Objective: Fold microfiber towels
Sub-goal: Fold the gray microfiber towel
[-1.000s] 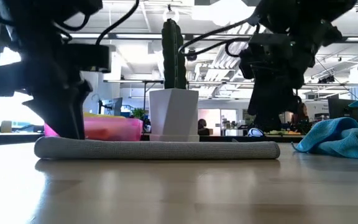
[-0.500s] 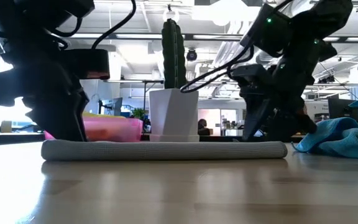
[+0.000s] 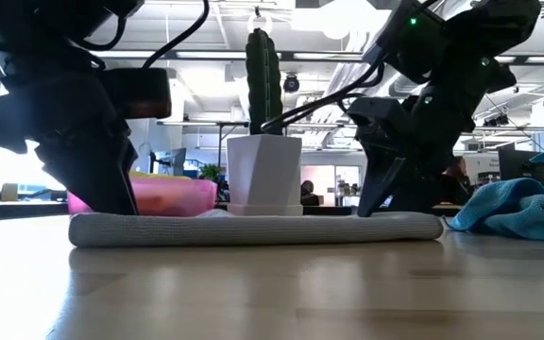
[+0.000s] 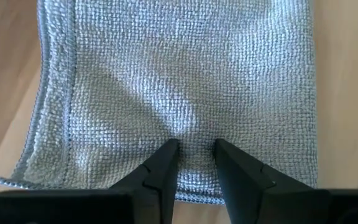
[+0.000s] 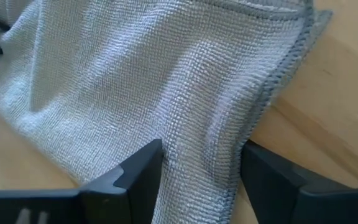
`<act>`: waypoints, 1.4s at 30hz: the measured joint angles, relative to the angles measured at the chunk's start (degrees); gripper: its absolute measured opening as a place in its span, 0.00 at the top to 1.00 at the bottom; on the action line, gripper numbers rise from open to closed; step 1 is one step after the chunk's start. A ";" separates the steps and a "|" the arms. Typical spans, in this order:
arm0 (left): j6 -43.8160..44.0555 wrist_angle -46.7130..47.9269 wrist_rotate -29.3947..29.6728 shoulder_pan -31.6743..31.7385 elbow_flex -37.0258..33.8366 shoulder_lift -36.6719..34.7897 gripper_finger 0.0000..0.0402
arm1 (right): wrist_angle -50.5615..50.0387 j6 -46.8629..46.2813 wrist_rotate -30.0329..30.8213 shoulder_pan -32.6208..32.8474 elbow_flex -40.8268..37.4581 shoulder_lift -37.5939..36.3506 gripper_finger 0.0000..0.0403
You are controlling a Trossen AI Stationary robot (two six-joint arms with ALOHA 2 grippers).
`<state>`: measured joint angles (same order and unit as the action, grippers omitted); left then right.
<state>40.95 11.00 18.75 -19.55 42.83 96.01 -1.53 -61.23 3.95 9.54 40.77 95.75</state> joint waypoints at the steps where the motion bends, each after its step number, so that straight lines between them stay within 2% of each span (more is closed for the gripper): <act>1: 0.00 -0.15 -0.30 0.01 0.00 0.00 0.76 | 0.13 -0.02 0.24 0.17 0.00 0.47 0.53; 7: 0.51 -0.25 -0.62 -0.02 0.00 0.00 0.76 | 0.54 -0.26 1.58 0.49 0.15 1.54 0.68; 14: 1.08 -0.31 -0.69 -0.02 0.17 0.00 0.76 | -0.17 2.34 3.05 0.50 0.04 1.63 0.94; 16: 1.01 -0.28 -0.71 -0.02 0.77 -0.02 0.76 | -0.54 3.61 3.07 0.50 0.08 1.63 0.98; 23: 0.68 -0.11 -1.44 -1.12 3.85 -0.39 0.76 | -4.18 5.05 2.73 -0.15 0.19 -0.26 0.99; 26: 0.46 -0.06 -2.15 -2.55 5.31 -0.46 0.76 | -10.55 5.91 2.27 -0.72 1.46 -2.17 0.99; 30: 0.46 1.02 -2.21 -4.92 7.44 -0.44 0.76 | -26.16 8.31 3.19 -1.14 7.42 -2.87 1.00; 36: 0.44 1.64 -2.19 -8.28 9.15 -0.44 0.76 | -47.82 8.55 9.51 -0.52 19.07 -2.60 1.00; 39: 0.46 1.66 -2.17 -9.47 9.55 -0.44 0.76 | -52.41 7.51 9.86 0.22 23.87 -1.19 1.00; 42: 0.46 1.65 -2.15 -10.39 9.70 -0.44 0.76 | -52.32 7.29 9.36 1.36 27.70 1.12 1.00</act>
<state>41.41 12.65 16.60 -29.94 52.53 95.57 -53.85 -53.94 13.31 10.91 68.47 96.87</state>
